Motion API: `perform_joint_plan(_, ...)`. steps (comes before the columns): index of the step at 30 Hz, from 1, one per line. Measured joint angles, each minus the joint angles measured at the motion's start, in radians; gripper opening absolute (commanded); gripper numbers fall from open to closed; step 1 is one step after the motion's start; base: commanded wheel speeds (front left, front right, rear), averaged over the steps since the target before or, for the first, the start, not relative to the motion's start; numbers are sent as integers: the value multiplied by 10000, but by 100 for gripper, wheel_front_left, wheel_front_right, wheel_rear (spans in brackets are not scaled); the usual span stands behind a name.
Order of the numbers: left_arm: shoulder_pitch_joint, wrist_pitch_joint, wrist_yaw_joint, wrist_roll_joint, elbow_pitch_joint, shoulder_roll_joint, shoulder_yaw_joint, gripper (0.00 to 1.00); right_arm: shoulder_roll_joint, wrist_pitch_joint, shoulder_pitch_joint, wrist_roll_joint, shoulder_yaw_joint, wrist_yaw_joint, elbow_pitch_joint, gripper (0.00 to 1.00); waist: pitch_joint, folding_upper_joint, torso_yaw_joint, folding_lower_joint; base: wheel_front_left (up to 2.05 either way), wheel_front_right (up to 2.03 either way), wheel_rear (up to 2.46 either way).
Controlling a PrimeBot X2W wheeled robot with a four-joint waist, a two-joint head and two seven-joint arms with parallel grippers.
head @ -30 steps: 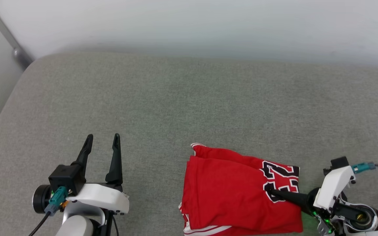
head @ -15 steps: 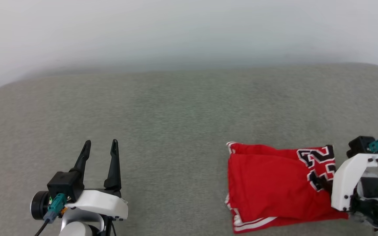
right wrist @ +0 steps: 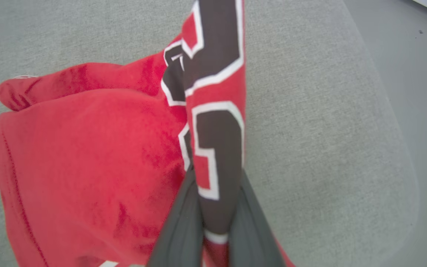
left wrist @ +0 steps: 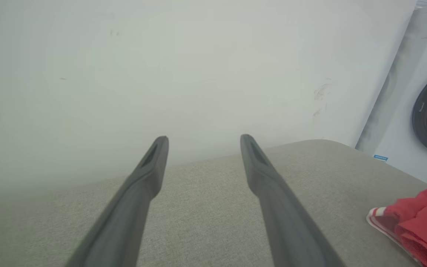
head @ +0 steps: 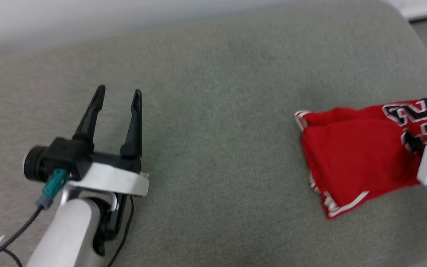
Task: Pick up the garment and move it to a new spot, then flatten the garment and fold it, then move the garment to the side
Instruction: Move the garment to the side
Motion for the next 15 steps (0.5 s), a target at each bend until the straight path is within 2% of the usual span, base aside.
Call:
perform_joint_plan(10, -1428, 788, -234, 489, -959, 474, -255, 100, -648, -2044, -1675, -943, -2266, 0, 1367, 0, 2481, 0, -597, 1, 0, 0, 0)
perform_joint_plan(15, -1778, 1066, -265, 637, -1352, 725, -270, 100, -727, -3183, -2396, -1442, -3085, 2, 1952, 0, 3424, 0, -699, 1, 0, 0, 0)
